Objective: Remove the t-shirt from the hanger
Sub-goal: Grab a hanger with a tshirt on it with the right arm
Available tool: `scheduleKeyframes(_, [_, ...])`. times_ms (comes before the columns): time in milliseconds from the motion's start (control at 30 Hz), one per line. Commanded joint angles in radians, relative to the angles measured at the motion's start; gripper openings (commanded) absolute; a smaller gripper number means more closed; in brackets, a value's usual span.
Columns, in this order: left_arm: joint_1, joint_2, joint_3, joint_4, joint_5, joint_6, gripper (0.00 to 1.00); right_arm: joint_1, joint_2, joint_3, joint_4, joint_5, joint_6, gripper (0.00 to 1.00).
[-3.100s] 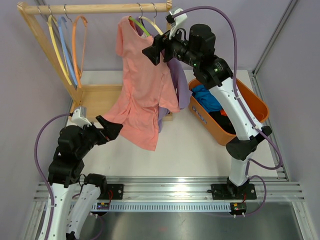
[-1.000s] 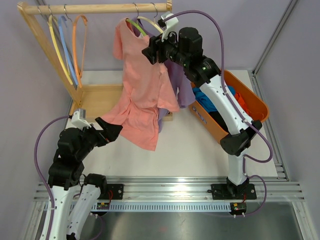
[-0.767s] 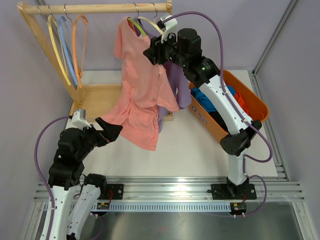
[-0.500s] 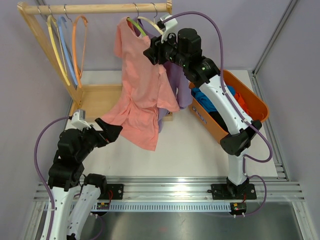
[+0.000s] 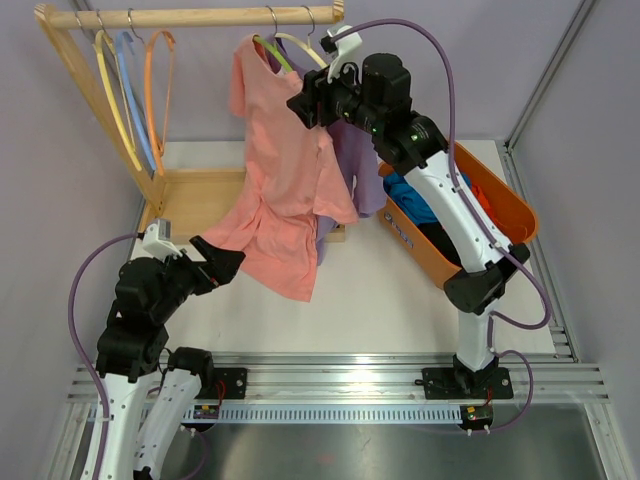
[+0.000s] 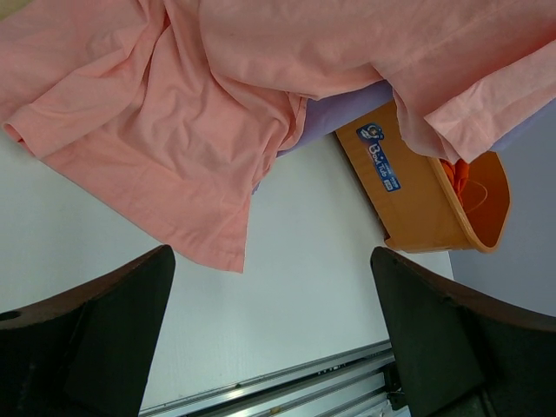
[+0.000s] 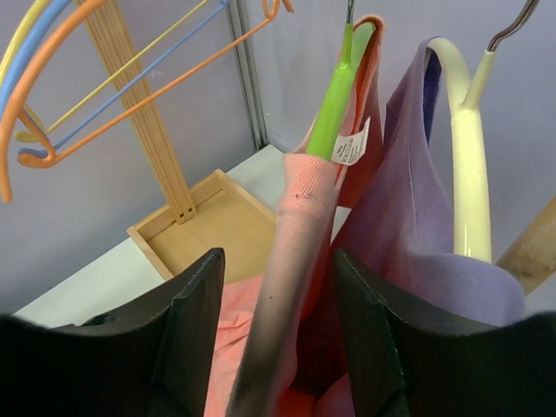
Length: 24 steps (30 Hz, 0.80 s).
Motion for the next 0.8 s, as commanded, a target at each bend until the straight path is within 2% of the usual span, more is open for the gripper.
scheduleKeyframes(0, [0.004,-0.009,-0.009,0.044,-0.007,-0.006,0.99,0.004,-0.089,0.004,-0.009,-0.024,0.04,0.6])
scheduleKeyframes(300, [0.004,0.0,-0.009,0.053,-0.004,-0.011,0.99,0.007,-0.129,-0.099,-0.034,-0.005,0.036,0.56])
scheduleKeyframes(600, [0.004,-0.003,0.0,0.044,-0.005,-0.011,0.99,0.009,-0.093,-0.099,-0.025,0.044,0.011,0.55])
scheduleKeyframes(700, [0.004,-0.003,0.002,0.046,-0.005,-0.013,0.99,0.009,-0.09,-0.096,-0.022,0.036,0.011,0.41])
scheduleKeyframes(733, [0.004,-0.003,0.0,0.046,-0.007,-0.013,0.99,0.009,-0.087,-0.093,-0.022,0.038,0.008,0.34])
scheduleKeyframes(767, [0.004,-0.001,-0.001,0.047,-0.005,-0.013,0.99,0.009,-0.084,-0.088,-0.022,0.036,0.008,0.23])
